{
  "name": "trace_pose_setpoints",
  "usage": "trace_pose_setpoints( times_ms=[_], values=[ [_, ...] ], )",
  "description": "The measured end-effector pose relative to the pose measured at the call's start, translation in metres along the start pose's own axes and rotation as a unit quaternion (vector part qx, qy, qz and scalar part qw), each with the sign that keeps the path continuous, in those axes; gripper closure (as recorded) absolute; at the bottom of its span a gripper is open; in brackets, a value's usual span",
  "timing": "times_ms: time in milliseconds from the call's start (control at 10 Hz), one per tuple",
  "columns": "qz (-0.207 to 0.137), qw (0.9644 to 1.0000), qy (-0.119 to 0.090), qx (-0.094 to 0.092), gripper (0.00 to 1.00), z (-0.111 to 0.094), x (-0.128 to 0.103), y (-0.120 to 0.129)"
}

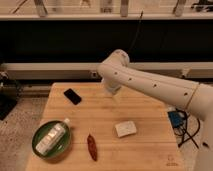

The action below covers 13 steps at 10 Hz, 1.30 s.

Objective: Push the eraser across the table

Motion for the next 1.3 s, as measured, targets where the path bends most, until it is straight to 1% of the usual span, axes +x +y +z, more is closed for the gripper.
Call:
trace_pose_setpoints(
  times_ms=[200, 500, 600, 1300],
  values=[
    [-0.013, 0.9999, -0.002, 0.002, 0.20, 0.010, -0.007, -0.015],
    [-0.028, 0.9996, -0.004, 0.004, 0.20, 0.023, -0.008, -0.029],
    [-0.035, 0.9994, -0.006, 0.004, 0.20, 0.028, -0.012, -0.035],
    [-0.057, 0.9982, -0.015, 0.004, 0.20, 0.049, -0.015, -0.052]
  ],
)
